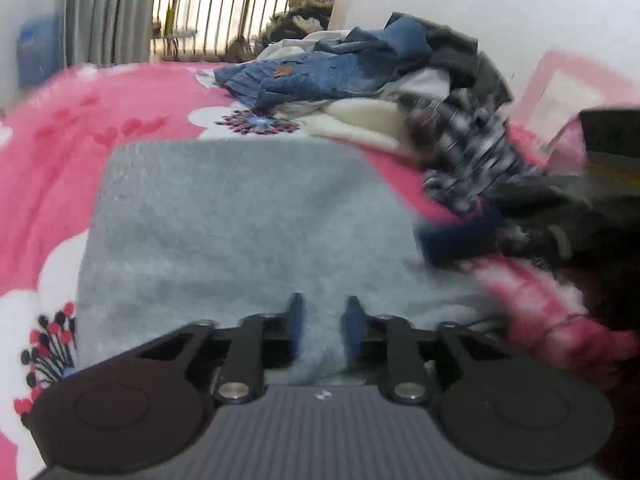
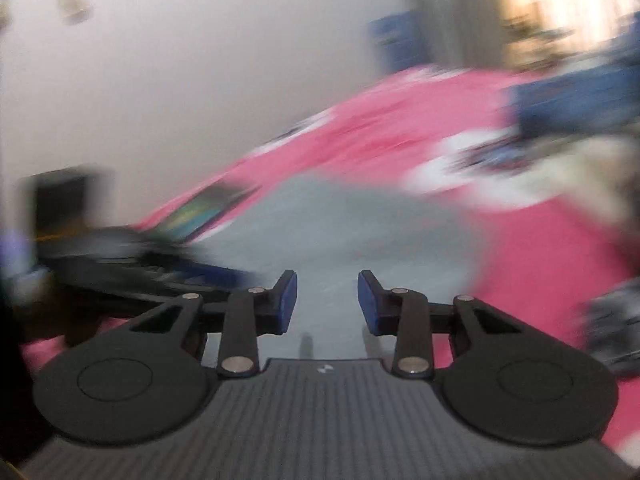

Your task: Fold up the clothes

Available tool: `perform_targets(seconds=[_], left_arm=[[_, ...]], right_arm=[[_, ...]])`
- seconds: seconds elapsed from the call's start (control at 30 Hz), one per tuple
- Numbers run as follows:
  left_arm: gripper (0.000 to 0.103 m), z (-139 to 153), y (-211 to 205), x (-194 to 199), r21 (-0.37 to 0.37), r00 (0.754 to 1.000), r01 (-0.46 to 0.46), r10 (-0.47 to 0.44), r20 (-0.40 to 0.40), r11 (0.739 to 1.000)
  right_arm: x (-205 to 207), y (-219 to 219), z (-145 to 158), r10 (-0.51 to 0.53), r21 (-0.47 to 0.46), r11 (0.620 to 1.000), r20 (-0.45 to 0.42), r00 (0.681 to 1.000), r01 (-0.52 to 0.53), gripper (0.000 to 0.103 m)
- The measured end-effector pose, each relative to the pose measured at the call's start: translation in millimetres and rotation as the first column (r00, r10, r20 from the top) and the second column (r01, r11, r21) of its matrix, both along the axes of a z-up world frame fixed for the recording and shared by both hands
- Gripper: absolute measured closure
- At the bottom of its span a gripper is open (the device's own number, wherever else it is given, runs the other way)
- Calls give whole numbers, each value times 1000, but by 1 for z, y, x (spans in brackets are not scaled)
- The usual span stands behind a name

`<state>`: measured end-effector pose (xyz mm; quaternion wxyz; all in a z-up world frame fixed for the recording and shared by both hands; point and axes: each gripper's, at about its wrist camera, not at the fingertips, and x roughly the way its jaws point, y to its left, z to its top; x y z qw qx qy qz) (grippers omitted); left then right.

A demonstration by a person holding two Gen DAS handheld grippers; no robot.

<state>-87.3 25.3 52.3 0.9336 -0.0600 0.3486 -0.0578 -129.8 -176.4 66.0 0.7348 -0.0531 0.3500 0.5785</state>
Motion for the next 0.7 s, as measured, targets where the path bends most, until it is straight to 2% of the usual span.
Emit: perform_targets(seconds=[0.03,0.07,0.1,0.17,0.2,0.23,0.3,0.37,0.4,0.47,0.5,0.53,0.6,0.63,0.67,0.7], left_arm=[[100,-4,1,-1,23,1000,4,-4,14,1000],[100,-4,9,-2,2,1000,2,-2,4,1000],[100,-2,17,-4,-19,1000,-8,8,2,1000],[100,3,29,-10,3,999,-41,41,9,999],[100,7,32,-13,52,997,-76,75,24,996],[100,10,35,-15,106,989,-144,140,47,984],[100,12,49,-20,155,958,-287,280,68,945],[102,17,57,-22,144,932,-362,354,78,921],[102,24,50,-22,140,936,-348,335,110,927],[100,38,29,-19,94,966,-225,209,154,970],[98,41,18,-14,40,982,-132,126,139,990],[91,41,8,-8,-16,991,-45,46,125,999],[91,26,-7,1,-126,995,74,-65,76,989],[92,14,-10,2,-154,996,86,-79,51,984],[100,4,-4,3,-170,997,74,-68,42,983],[100,-6,1,3,-187,998,62,-57,33,980]], right_arm=[[-14,6,-10,46,-43,998,-8,999,-47,71],[-27,6,-20,52,-76,996,27,998,-50,71],[-36,0,-24,43,-63,997,52,998,-39,71],[-36,-13,-22,12,-47,999,1,1000,-11,72],[-33,-16,-20,2,-46,999,-26,1000,-4,72],[-32,-19,-19,-2,-44,999,-38,999,1,73],[-35,-22,-22,2,-40,999,-19,1000,-3,73],[-37,-23,-23,0,-36,999,-10,1000,0,73],[-37,-23,-23,1,-37,999,-7,1000,-1,73],[-38,-23,-22,2,-39,999,-1,1000,-2,73],[-38,-22,-22,3,-39,999,1,1000,-3,73],[-39,-22,-22,4,-40,999,4,1000,-3,73],[-39,-21,-20,5,-42,999,8,1000,-5,72],[-39,-21,-19,6,-43,999,7,1000,-5,72],[-39,-20,-18,6,-43,999,6,1000,-5,72],[-39,-20,-18,4,-42,999,3,1000,-4,72]])
